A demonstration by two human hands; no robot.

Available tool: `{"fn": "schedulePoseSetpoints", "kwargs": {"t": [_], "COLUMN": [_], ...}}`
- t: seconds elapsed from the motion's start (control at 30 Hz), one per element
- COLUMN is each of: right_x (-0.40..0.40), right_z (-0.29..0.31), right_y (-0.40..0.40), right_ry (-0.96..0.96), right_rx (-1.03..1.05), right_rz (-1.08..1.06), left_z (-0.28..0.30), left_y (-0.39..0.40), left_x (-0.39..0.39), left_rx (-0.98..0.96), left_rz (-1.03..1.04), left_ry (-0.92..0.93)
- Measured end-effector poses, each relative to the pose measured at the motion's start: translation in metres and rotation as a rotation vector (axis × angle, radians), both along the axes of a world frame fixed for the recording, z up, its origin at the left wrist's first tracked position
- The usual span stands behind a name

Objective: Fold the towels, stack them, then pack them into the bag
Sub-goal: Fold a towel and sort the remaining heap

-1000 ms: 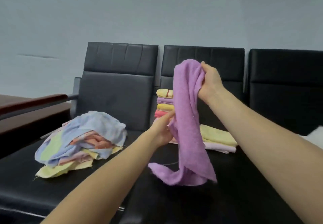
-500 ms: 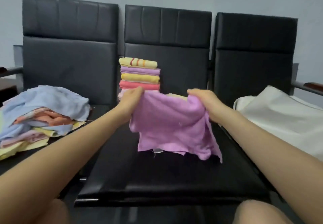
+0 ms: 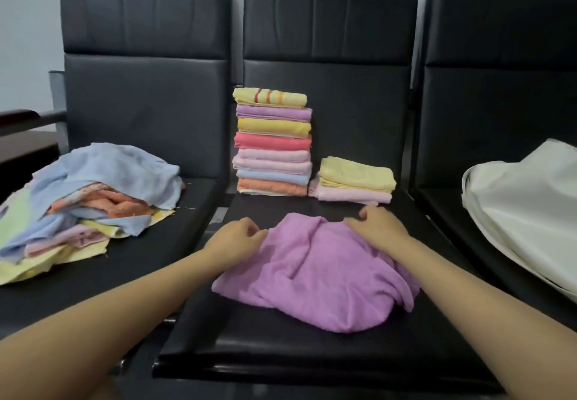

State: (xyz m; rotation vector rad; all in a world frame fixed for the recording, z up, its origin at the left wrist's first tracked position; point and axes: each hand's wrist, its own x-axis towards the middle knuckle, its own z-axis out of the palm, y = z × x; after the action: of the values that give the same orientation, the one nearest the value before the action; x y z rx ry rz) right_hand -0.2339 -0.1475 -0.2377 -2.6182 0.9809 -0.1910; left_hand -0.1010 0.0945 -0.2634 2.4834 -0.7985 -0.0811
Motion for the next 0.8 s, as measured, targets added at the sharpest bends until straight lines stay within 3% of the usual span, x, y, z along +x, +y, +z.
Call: {"fn": "schedulePoseSetpoints", "kwargs": {"t": [0.07, 0.23, 0.37, 0.43, 0.5, 0.63, 0.7, 0.8], "right_x": [0.0, 0.01, 0.01, 0.007, 0.002, -0.014, -0.024, -0.039], "right_z": [-0.008, -0.003, 0.0, 0.001, 0.006, 0.026, 0.034, 0.035], "right_y": [0.0, 0.004, 0.004, 0.0, -0.004, -0.008, -0.005, 0.007], "right_ry": [0.09, -0.152, -0.254, -0.333, -0.535, -0.983, -1.034, -0.934], "right_rx": [0.117, 0.419, 0.389, 0.353, 0.365, 0.519, 0.556, 0.516], "right_rz": [-0.017, 0.053, 0.172, 0.148, 0.082, -0.042, -0.068, 0.062], "left_z": [0.0, 0.001, -0.004, 0.0, 0.012, 0.046, 0.057, 0.057], "left_y": [-0.014, -0.056, -0.072, -0.074, -0.072, -0.055, -0.043, -0.027], "left_x": [0.0, 0.002, 0.012, 0.016, 0.02, 0.017, 0.007, -0.004], "left_rx": [-0.055, -0.117, -0.19, -0.238, -0.414, -0.999, -1.122, -1.09], "left_rz": [0.014, 0.007, 0.069, 0.176, 0.294, 0.468, 0.493, 0.439], "left_ry": [0.089, 0.276, 0.293, 0.216, 0.182, 0.447, 0.586, 0.562]}}
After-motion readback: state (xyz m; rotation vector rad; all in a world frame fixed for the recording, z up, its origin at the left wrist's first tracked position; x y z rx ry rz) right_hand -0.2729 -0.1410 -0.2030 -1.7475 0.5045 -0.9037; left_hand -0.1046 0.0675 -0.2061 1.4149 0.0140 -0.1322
